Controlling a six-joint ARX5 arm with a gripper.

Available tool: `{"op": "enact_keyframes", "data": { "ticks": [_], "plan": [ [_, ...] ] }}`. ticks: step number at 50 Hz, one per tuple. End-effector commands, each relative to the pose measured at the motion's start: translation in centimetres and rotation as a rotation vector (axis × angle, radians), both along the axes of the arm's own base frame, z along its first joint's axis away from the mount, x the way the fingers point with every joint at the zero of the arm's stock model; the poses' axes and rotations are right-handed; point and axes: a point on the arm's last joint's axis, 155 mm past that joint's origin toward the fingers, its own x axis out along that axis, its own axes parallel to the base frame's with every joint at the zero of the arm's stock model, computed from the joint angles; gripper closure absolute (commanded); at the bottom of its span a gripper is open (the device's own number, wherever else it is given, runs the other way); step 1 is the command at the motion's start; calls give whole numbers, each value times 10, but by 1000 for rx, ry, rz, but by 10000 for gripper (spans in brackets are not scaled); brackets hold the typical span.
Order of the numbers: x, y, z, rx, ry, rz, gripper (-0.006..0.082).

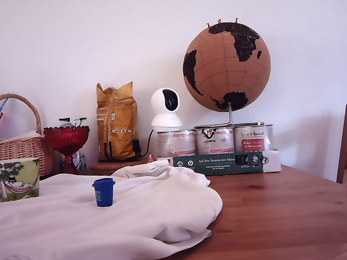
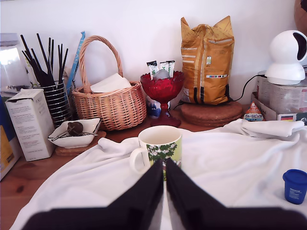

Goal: Pick the blue coffee capsule and place it inside the green coffee cup

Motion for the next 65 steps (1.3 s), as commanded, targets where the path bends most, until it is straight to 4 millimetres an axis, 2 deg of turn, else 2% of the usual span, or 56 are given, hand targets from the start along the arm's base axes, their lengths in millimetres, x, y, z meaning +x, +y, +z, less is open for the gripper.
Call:
{"op": "enact_keyframes", "data": {
  "ticks": [1,11,28,42,51,60,63,65],
  "plan": [
    [-2,-17,9,-183,-23,-106,779],
    [-2,-21,10,-192,-27,-130,779],
    [-13,-47,52,-275,-161,-300,779],
    [-15,-75,63,-261,-115,-443,779],
    [-2,-92,82,-170,-57,-503,779],
    [21,-125,87,-102,49,-631,774],
    [31,-135,85,-97,89,-659,708],
    [38,-142,82,-86,114,-674,604]
  ]
}}
